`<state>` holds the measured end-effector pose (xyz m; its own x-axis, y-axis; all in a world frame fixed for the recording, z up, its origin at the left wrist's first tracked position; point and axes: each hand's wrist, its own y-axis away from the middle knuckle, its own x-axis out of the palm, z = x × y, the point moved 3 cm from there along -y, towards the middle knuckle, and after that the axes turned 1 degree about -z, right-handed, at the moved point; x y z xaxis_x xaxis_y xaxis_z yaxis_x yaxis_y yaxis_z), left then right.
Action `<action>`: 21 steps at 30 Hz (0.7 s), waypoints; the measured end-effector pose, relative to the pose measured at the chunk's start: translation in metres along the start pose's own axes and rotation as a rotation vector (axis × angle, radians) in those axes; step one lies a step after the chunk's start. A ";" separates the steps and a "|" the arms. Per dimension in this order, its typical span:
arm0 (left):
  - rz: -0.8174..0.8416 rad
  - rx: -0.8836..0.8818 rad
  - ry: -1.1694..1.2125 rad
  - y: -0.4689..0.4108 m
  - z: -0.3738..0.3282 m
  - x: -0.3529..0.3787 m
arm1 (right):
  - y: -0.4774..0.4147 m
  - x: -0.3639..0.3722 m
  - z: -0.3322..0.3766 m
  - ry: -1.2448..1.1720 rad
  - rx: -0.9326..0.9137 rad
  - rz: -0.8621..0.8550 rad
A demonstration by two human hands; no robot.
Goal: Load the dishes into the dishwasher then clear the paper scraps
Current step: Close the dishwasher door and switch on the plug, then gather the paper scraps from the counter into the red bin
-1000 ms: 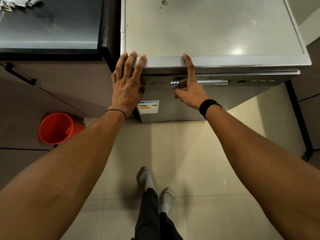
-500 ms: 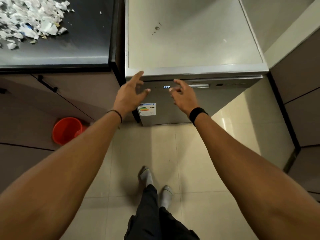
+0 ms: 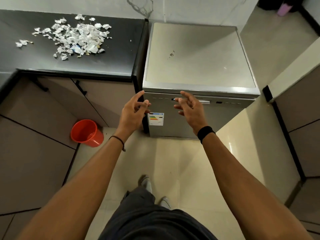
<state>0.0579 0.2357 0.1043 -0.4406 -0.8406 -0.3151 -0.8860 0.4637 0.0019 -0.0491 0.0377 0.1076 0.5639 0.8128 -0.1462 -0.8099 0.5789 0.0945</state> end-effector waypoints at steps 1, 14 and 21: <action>-0.011 0.003 0.015 0.001 -0.002 -0.003 | 0.000 0.002 0.002 0.003 -0.009 0.011; -0.167 -0.167 0.494 -0.054 0.004 -0.091 | -0.055 0.125 0.052 -0.021 -0.094 0.197; -0.183 -0.219 0.602 -0.117 0.023 -0.175 | -0.111 0.229 0.086 -0.013 -0.141 0.252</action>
<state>0.2419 0.3353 0.1371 -0.2279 -0.9392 0.2567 -0.9350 0.2846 0.2115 0.1837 0.1649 0.1479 0.3434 0.9311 -0.1228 -0.9387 0.3446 -0.0117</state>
